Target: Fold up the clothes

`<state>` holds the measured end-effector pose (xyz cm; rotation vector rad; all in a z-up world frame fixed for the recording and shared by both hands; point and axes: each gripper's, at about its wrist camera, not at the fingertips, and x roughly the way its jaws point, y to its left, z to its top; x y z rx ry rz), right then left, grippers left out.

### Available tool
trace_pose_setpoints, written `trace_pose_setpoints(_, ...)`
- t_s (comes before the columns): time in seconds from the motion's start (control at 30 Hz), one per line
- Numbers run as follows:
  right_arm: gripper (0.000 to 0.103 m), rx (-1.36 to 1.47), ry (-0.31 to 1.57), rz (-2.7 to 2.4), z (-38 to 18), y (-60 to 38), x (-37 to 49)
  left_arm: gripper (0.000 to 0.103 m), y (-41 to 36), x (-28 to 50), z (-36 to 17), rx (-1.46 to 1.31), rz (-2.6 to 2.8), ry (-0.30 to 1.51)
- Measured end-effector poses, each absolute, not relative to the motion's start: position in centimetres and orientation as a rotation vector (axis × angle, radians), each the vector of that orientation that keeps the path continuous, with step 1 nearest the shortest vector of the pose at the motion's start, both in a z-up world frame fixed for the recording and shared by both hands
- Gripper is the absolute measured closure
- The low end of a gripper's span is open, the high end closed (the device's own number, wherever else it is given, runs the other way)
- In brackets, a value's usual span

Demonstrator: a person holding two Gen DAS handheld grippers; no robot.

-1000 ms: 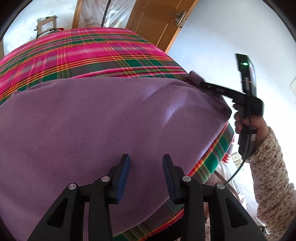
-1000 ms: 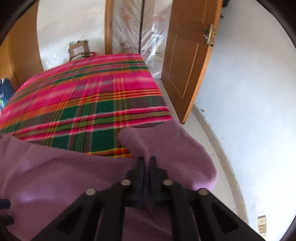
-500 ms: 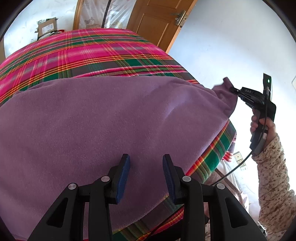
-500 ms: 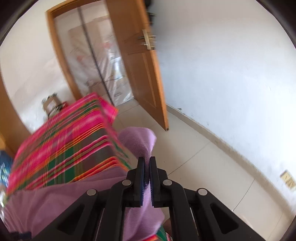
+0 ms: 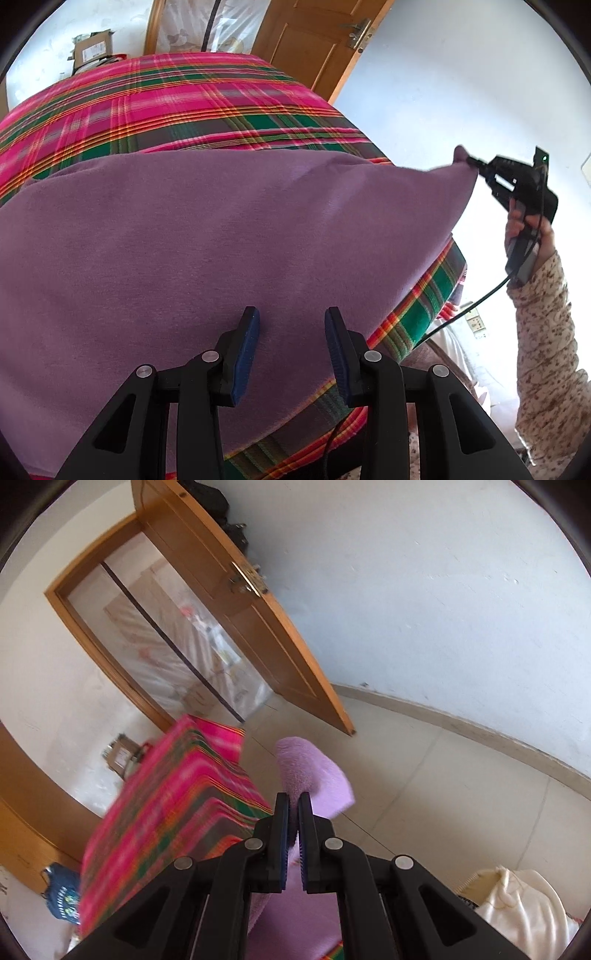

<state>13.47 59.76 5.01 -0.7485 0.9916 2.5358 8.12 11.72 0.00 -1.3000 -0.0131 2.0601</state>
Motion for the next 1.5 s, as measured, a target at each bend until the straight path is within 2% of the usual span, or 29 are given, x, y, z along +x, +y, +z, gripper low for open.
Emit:
trace_pose_setpoints(0.17,0.099,-0.665,0.965,2.615,7.0,59.5,13.3,0.065,11.9,8.3,-0.2,-1.302,2.058,-0.011)
trace_pose_setpoints(0.3,0.099,-0.762,1.011,2.535,3.2,60.6,13.7,0.065,12.0,8.7,-0.3,-1.296,2.049,-0.005)
trace_pose_setpoints(0.43,0.099,-0.861,1.16,2.383,-2.5,62.7,15.5,0.065,12.0,8.7,-0.4,-1.296,2.046,0.0)
trace_pose_setpoints(0.6,0.1,-0.906,1.2,2.263,-5.4,64.2,17.4,0.065,12.2,8.4,-0.5,-1.298,2.037,-0.009)
trace_pose_setpoints(0.73,0.1,-0.935,1.179,2.27,-5.2,63.9,17.0,0.065,12.3,8.4,-0.5,-1.29,2.038,-0.005)
trace_pose_setpoints(0.9,0.099,-0.974,1.064,2.464,-2.1,60.2,14.0,0.063,12.5,8.6,-0.5,-1.282,2.035,-0.008)
trace_pose_setpoints(1.0,0.089,-1.019,0.974,2.565,-0.8,57.8,11.6,0.063,12.5,8.7,-0.4,-1.276,2.038,-0.003)
trace_pose_setpoints(1.07,0.073,-1.048,0.916,2.631,-0.1,56.2,10.1,0.063,12.5,8.7,-0.4,-1.275,2.036,-0.004)
trace_pose_setpoints(1.13,0.066,-1.075,0.888,2.677,0.2,55.0,8.8,0.063,12.5,8.7,-0.4,-1.275,2.033,-0.008)
trace_pose_setpoints(1.27,0.062,-1.159,0.829,2.684,0.0,53.4,6.5,0.063,12.4,8.6,-0.4,-1.269,2.027,-0.014)
trace_pose_setpoints(1.33,0.065,-1.191,0.81,2.666,-0.3,52.9,5.9,0.063,12.3,8.7,-0.4,-1.266,2.024,-0.02)
trace_pose_setpoints(1.37,0.079,-1.187,0.783,2.657,-0.4,52.6,5.6,0.063,12.3,8.7,-0.4,-1.264,2.023,-0.022)
trace_pose_setpoints(1.4,0.088,-1.18,0.752,2.647,-0.4,52.4,5.4,0.063,12.3,8.7,-0.4,-1.262,2.023,-0.023)
trace_pose_setpoints(1.5,0.097,-1.167,0.663,2.647,-0.1,51.7,5.4,0.063,12.3,8.8,-0.4,-1.255,2.022,-0.02)
